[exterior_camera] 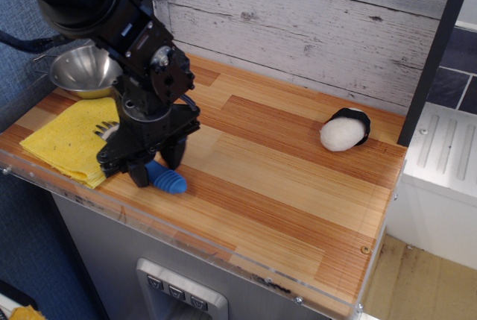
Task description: Place the blue color spatula on the yellow cloth.
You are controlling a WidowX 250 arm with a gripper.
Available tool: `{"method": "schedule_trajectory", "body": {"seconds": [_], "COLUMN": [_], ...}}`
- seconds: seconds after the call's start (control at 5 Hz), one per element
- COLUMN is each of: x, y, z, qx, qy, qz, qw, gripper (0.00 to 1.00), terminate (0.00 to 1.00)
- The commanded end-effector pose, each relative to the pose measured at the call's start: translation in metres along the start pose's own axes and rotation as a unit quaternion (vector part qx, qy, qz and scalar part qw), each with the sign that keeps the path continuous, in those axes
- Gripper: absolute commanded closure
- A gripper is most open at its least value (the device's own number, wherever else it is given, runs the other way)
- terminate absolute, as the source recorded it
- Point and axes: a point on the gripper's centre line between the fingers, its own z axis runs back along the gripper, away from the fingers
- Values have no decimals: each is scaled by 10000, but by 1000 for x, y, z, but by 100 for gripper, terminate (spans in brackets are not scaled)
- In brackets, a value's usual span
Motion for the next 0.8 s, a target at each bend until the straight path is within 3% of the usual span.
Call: {"method": "schedule_trajectory", "body": {"seconds": [0.0, 0.6], "x": [20, 42], "y": [-8, -19], "z": [22, 92], "qx": [-390, -676], "qy": [-239, -502], "qz": [78, -318], "qw": [9989, 9959], "gripper": [0, 0], "terminate": [0, 0]}}
